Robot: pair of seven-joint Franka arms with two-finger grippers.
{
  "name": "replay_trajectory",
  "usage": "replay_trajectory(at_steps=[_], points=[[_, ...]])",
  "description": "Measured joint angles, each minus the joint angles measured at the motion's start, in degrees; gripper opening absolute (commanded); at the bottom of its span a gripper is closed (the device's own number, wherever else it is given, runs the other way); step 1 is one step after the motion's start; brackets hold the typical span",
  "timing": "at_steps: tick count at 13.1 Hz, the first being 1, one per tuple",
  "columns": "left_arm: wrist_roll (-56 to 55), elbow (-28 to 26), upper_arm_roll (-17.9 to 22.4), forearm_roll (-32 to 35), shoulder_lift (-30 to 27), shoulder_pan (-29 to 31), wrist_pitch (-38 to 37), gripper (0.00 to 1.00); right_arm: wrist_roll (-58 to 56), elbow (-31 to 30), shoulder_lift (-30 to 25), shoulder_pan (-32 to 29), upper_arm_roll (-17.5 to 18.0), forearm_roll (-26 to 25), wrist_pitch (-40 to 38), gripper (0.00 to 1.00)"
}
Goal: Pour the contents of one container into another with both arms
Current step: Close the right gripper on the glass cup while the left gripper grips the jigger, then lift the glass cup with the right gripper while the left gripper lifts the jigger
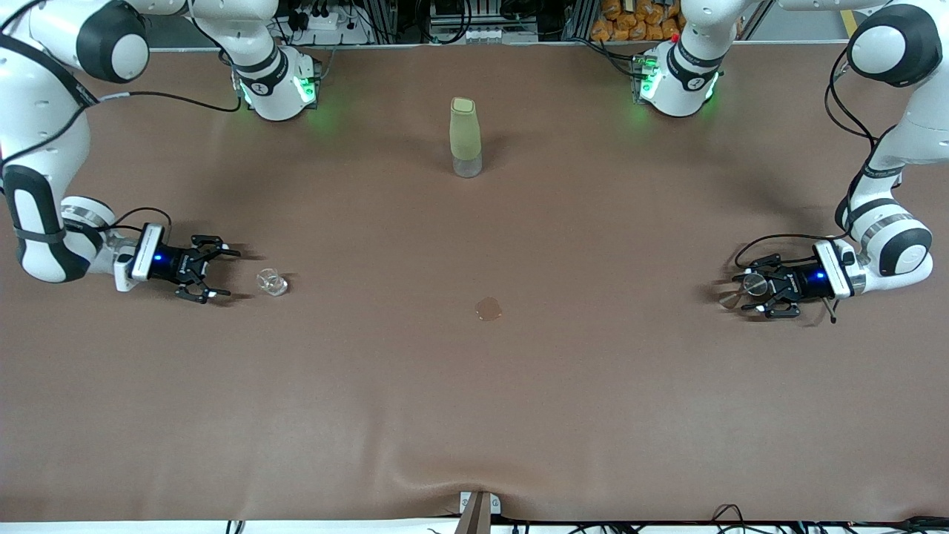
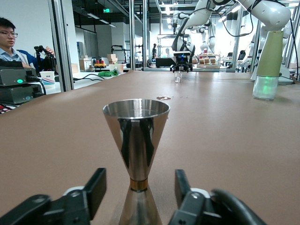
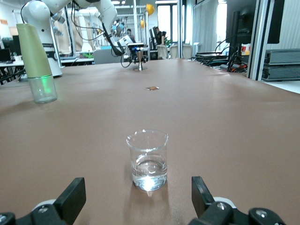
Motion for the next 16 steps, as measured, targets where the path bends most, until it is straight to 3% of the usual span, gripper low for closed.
replay_trajectory(at_steps=[4,6,9,11,16], points=[[0.0,0.03,-0.31,-0.53,0.04,-0.42,-0.02,0.59,-1.08,1.06,4.21,0.0,1.11,3.46,-0.83,1.0],[0.0,0.06,-0.37,-0.55,0.05,-0.48,-0.03,0.51,-1.25,1.39,5.13,-0.01,2.18,3.98,-1.04,1.0],[0.0,0.07,-0.37,-0.55,0.35,-0.48,-0.03,0.49,-1.4,1.64,5.34,-0.01,4.47,4.38,-1.13,1.0],[0.01,0.08,-0.37,-0.55,1.07,-0.48,-0.03,0.39,-1.69,1.67,5.42,0.01,6.24,5.53,-1.12,1.0],[0.24,0.41,-0.39,-0.64,1.67,-0.48,-0.18,0.39,-1.86,1.7,5.92,0.32,9.13,7.1,-0.89,1.0]])
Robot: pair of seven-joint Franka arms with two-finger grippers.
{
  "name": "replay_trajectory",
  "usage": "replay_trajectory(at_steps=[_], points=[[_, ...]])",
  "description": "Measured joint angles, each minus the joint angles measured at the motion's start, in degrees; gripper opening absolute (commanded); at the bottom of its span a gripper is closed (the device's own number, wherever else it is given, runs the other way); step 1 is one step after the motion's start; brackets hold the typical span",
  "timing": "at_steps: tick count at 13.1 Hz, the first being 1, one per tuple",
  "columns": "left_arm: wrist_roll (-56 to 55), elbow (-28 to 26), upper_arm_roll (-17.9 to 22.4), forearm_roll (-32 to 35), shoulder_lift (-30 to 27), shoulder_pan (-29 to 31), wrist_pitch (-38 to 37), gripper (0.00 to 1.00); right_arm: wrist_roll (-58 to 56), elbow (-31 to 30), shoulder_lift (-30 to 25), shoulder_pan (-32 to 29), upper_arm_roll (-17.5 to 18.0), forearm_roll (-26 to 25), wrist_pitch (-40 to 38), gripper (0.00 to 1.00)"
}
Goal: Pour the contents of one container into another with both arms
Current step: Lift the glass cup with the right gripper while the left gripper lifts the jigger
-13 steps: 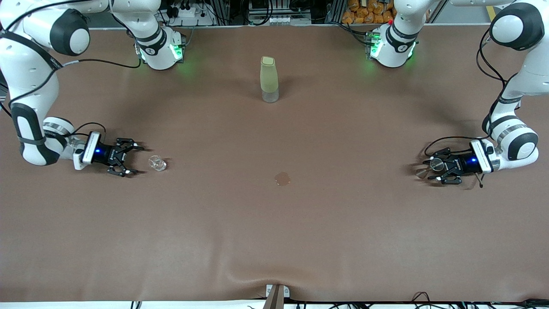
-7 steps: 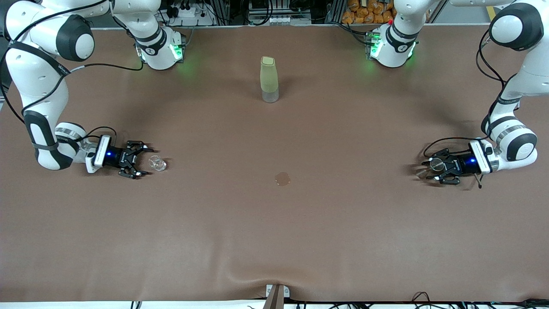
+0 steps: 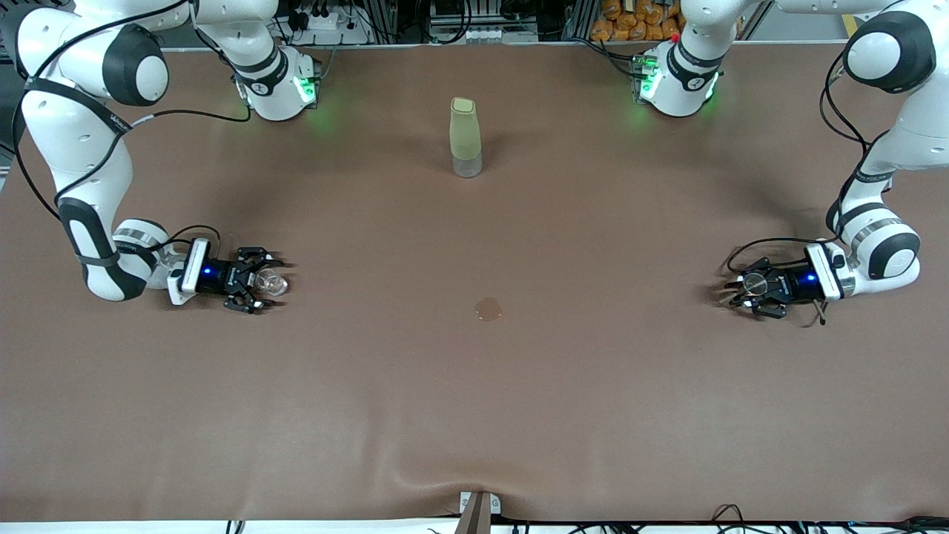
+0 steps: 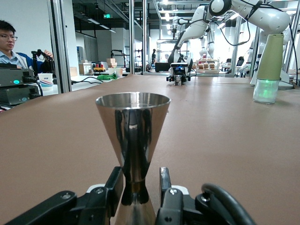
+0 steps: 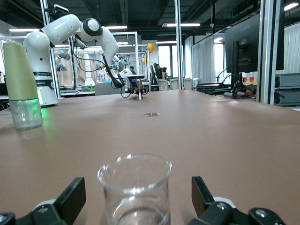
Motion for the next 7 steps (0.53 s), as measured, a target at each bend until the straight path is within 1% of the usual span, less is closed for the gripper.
replay_trajectory(at_steps=[3,4,7], points=[[0.0,0.17,-0.01,-0.09,0.0,0.0,-0.1,0.38,0.0,0.05,0.02,1.14,0.52,1.06,0.54,1.0],[0.0,0.23,-0.01,-0.1,0.0,0.0,-0.11,0.35,0.0,0.08,0.02,1.47,0.52,1.1,0.97,1.0],[0.01,0.29,-0.02,-0.1,0.0,0.0,-0.34,0.34,0.0,0.14,0.02,1.68,0.52,1.11,1.45,1.0]])
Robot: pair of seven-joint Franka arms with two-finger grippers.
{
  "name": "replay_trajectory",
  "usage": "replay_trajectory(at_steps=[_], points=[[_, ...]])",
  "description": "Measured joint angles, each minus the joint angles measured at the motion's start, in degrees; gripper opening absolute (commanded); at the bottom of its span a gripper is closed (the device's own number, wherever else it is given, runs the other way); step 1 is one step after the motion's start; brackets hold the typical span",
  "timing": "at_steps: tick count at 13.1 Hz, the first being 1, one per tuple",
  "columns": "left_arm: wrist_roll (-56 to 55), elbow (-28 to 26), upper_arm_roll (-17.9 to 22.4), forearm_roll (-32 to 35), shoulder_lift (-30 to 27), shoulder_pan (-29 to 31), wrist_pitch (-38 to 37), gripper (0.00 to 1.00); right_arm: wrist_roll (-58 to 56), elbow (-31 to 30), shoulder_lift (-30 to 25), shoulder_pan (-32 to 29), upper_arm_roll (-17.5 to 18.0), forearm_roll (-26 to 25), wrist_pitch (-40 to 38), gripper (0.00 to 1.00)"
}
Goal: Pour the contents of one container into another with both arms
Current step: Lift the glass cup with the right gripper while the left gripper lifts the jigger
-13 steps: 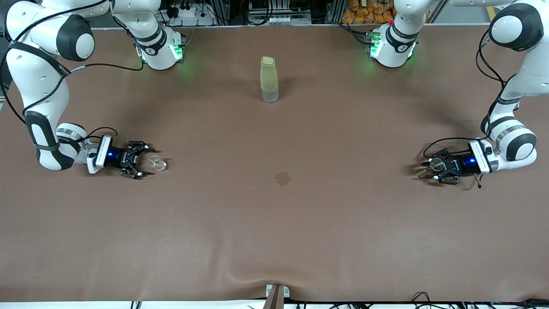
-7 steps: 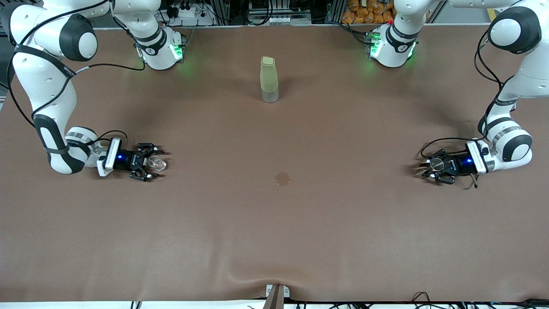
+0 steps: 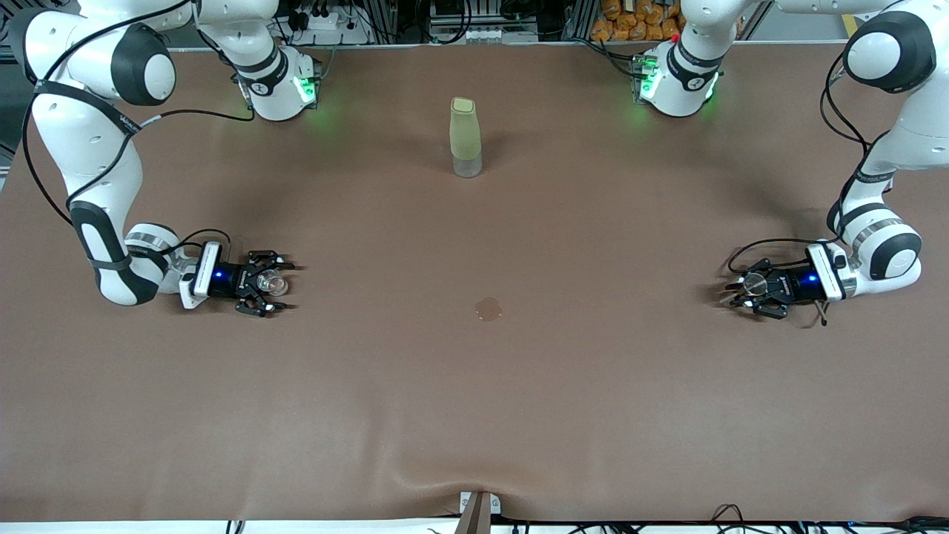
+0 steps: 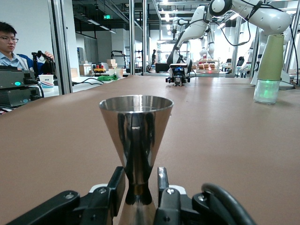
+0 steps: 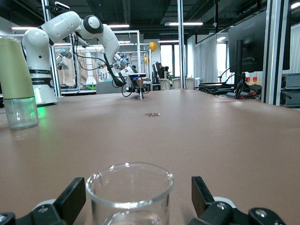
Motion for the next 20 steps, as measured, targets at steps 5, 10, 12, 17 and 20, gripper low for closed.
replay_trajectory(at_steps=[5,10,12,17,20], points=[[0.0,0.08,-0.01,0.0,0.0,0.01,-0.99,0.23,-0.32,0.03,0.0,0.0,0.0,0.0,0.36,0.43],[0.02,0.1,-0.01,-0.01,0.01,0.02,-1.07,0.0,-0.4,0.04,0.0,0.0,0.0,0.0,0.42,0.0],[0.02,0.1,-0.01,-0.01,0.01,0.02,-1.08,0.0,-0.4,0.04,0.0,0.02,0.0,0.0,0.49,0.0],[0.27,2.85,-1.34,-0.03,0.02,-0.18,-1.07,0.0,0.4,0.06,0.0,0.35,0.27,0.01,0.32,0.0],[0.01,4.77,-2.33,-0.03,0.01,-2.02,-1.09,0.0,2.18,0.53,-0.32,1.88,0.62,0.12,-0.43,0.0]])
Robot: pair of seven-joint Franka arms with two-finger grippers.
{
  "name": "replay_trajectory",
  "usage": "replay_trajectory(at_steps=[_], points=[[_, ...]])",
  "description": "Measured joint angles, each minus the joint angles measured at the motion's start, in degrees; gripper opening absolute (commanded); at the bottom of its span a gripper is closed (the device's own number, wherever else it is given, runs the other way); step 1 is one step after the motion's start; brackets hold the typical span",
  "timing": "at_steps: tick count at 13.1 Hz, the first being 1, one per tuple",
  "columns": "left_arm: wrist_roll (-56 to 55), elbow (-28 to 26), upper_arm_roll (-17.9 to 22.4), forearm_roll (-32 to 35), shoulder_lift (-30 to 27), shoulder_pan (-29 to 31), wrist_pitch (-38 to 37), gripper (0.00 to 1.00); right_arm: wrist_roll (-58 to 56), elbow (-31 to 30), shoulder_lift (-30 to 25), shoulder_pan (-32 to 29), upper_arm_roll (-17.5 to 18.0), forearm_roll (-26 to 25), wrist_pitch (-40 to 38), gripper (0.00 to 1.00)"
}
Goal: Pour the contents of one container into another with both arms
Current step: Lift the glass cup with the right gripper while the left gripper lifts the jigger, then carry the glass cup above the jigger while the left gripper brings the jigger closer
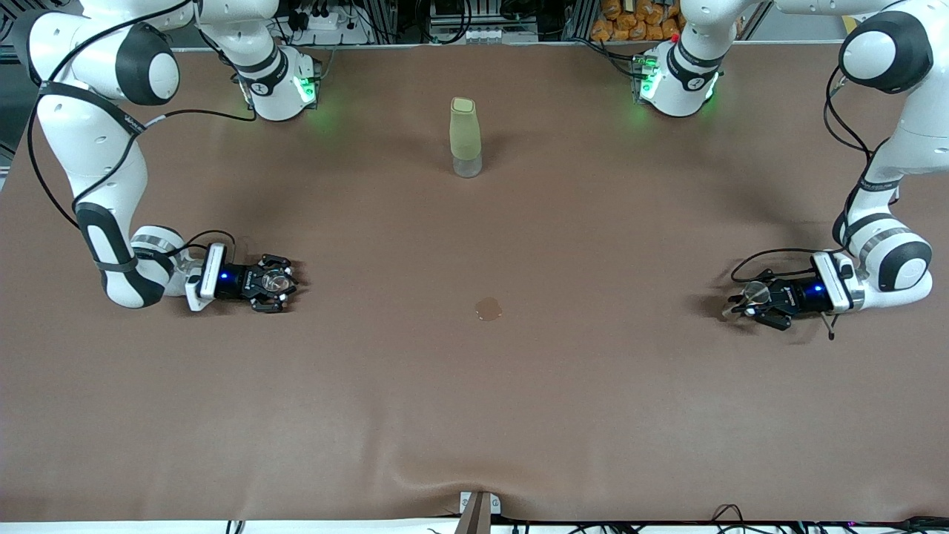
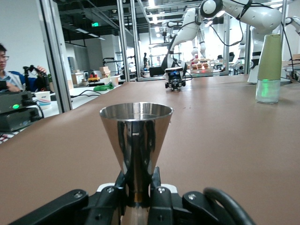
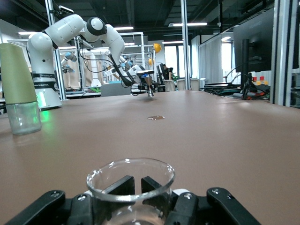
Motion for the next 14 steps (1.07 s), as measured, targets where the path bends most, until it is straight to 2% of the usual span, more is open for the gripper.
replay_trajectory(at_steps=[4,8,14], points=[[-2.96,2.17,-1.48,0.0,-0.08,-3.2,0.0,0.0,2.55,0.59,-2.72,3.31,0.09,0.33,-2.72,0.0],[-9.54,6.66,-3.19,0.0,-0.59,-10.2,0.0,0.0,6.75,-0.02,-9.31,5.21,0.11,0.56,-4.41,0.0],[-19.13,9.39,-4.5,-1.86,-1.04,-22.11,2.98,0.0,14.71,-8.44,-22.6,9.54,0.21,5.81,-3.74,0.0]])
